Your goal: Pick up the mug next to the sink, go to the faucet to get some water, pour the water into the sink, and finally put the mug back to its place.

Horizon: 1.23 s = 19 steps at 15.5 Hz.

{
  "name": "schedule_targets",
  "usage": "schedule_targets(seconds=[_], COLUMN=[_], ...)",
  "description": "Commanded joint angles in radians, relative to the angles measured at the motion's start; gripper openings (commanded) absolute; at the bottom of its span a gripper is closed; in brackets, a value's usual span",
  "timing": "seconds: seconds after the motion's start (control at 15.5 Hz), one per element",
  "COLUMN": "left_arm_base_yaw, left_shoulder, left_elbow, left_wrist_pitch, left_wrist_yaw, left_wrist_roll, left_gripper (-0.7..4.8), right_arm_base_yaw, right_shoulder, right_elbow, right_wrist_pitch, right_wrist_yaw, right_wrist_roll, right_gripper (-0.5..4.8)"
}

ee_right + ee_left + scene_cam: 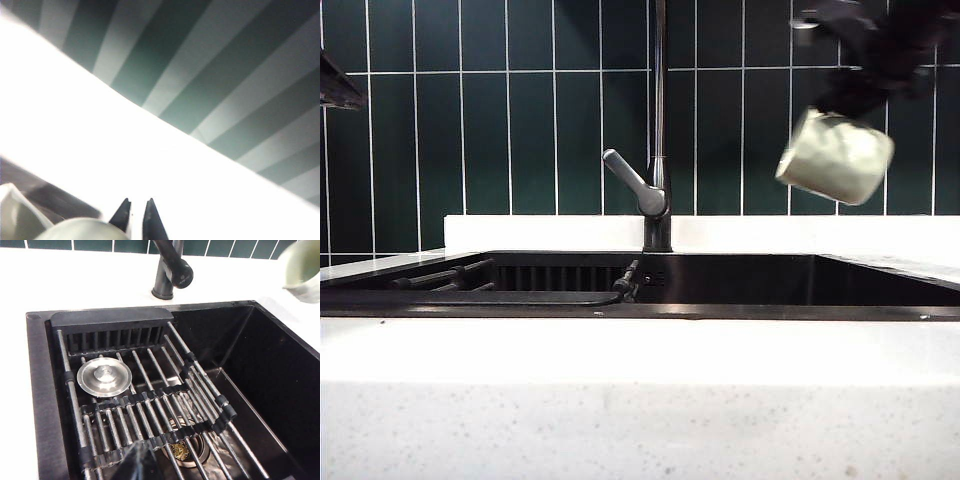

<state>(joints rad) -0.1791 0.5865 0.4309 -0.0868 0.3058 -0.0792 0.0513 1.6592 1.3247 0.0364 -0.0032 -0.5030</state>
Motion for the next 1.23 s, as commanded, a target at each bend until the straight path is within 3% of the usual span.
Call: schedule_targets(seconds=[0.06, 0.32, 0.39, 0.64, 1.03, 1.23], left_arm_base_yaw=[0.001, 0.001, 0.001, 0.001, 0.001, 0.001], left_shoulder=[-0.009, -0.016, -0.016, -0.016, -0.016, -0.016], left_elbow=[0.002, 0.002, 0.002, 0.002, 0.001, 0.001], left_wrist_pitch=[0.013, 0.013, 0.013, 0.013, 0.013, 0.013], left_wrist_yaw=[0.005, 0.009, 0.009, 0.012, 0.011, 0.008], left_wrist_roll=[0.003, 0.003, 0.004, 0.004, 0.004, 0.004], left_gripper=[-0.05, -0.05, -0.05, -0.05, -0.05, -0.06], right_arm_base_yaw=[-0.122, -0.263, -0.276, -0.280, -0.276, -0.275], right_shoulder=[-0.035, -0.084, -0.084, -0.082, -0.072, -0.051], right_elbow=[-0.110, -0.411, -0.454, -0.553, -0.566, -0.584], right_wrist_pitch=[0.151, 0.638, 0.688, 0.701, 0.708, 0.800], right_wrist_yaw=[-0.068, -0.104, -0.104, -0.111, -0.099, -0.062], right_wrist_roll=[0.290, 0.702, 0.758, 0.772, 0.773, 0.808], right_gripper=[-0.01, -0.01, -0.01, -0.01, -0.01, -0.01])
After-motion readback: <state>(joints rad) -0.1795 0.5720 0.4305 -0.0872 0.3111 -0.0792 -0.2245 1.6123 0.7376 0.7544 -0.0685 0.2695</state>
